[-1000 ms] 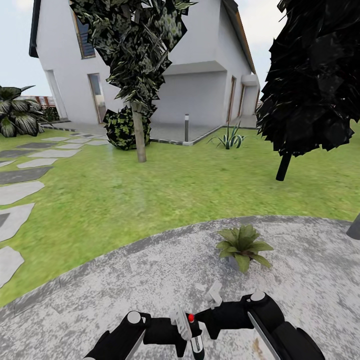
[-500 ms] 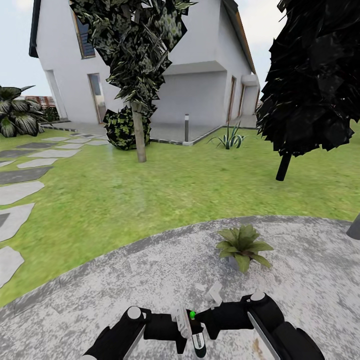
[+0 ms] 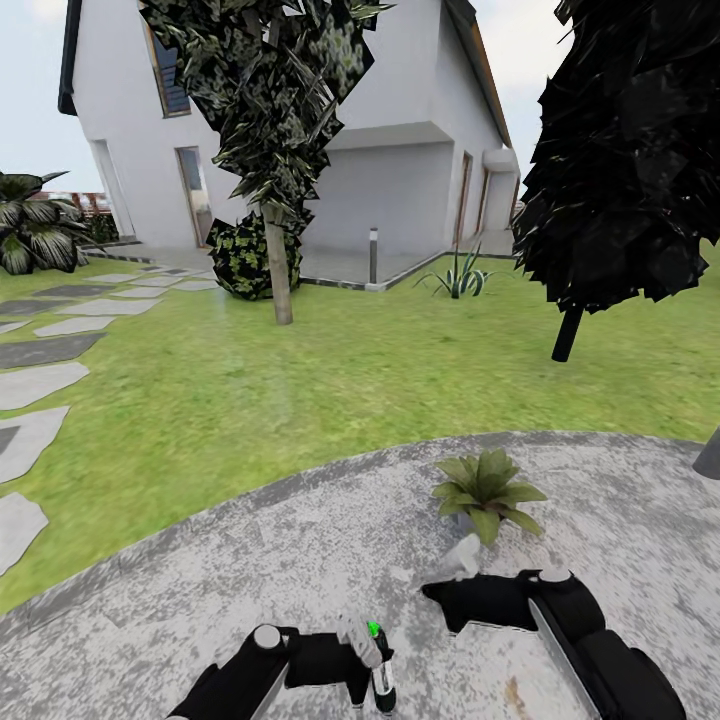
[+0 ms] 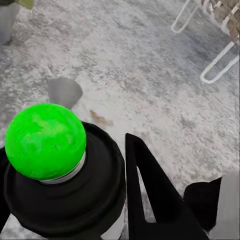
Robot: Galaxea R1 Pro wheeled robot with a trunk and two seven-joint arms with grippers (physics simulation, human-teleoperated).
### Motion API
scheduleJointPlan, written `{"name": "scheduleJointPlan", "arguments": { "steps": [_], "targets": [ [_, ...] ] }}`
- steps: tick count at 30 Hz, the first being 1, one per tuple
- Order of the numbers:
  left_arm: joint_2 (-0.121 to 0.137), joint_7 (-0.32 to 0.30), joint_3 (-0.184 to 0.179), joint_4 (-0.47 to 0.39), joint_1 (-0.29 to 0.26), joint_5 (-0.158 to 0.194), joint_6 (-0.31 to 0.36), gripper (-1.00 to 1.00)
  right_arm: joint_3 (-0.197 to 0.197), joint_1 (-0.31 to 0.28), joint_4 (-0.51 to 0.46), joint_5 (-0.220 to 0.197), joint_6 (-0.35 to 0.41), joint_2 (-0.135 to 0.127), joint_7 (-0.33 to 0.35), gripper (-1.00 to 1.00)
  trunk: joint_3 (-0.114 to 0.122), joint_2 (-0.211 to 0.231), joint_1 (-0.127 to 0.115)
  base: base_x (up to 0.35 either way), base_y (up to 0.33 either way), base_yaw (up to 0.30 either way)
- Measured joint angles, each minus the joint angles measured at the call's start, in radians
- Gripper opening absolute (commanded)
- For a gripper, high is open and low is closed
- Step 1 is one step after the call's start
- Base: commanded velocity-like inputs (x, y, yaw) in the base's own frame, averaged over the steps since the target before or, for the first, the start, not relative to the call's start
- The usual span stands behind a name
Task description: Pick up the pesticide atomizer in the garden and spray insectifuge to fully cover both potted plants in the garden.
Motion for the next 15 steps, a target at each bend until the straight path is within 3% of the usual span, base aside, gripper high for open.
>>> {"name": "scheduleJointPlan", "arguments": {
  "steps": [2,4,5,8,10,12,15],
  "targets": [
    [-0.002,0.117,0.005,-0.006,0.000,0.025,0.042,-1.00,-0.085,0.000,0.000,0.002,-0.003,-0.007,-0.002,-1.00,0.000,0.000,0.000,0.000,0.000,0.000],
    [-0.012,0.253,0.008,-0.029,0.000,0.107,0.088,-1.00,-0.223,0.000,0.000,0.005,-0.009,-0.014,-0.016,-1.00,0.000,0.000,0.000,0.000,0.000,0.000],
    [-0.025,0.310,0.007,-0.055,-0.001,0.156,0.133,-1.00,-0.290,0.001,0.000,0.009,-0.022,-0.017,-0.035,-1.00,0.000,0.000,0.000,0.000,0.000,0.000],
    [-0.042,0.452,0.007,-0.147,-0.001,0.213,0.289,-1.00,-0.446,0.003,-0.001,0.049,-0.085,-0.026,-0.142,-1.00,0.000,0.000,0.000,0.000,0.000,0.000],
    [-0.046,0.513,0.005,-0.179,-0.004,0.220,0.359,-1.00,-0.500,0.006,-0.001,0.068,-0.118,-0.027,-0.224,-1.00,0.000,0.000,0.000,0.000,0.000,0.000],
    [-0.046,0.574,0.004,-0.203,-0.008,0.219,0.436,-1.00,-0.516,0.007,0.000,0.086,-0.131,-0.027,-0.307,-1.00,0.000,0.000,0.000,0.000,0.000,0.000],
    [-0.047,0.651,0.001,-0.215,-0.009,0.216,0.471,-1.00,-0.519,0.008,0.000,0.100,-0.136,-0.022,-0.472,-1.00,0.000,0.000,0.000,0.127,0.000,0.000]
  ]
}}
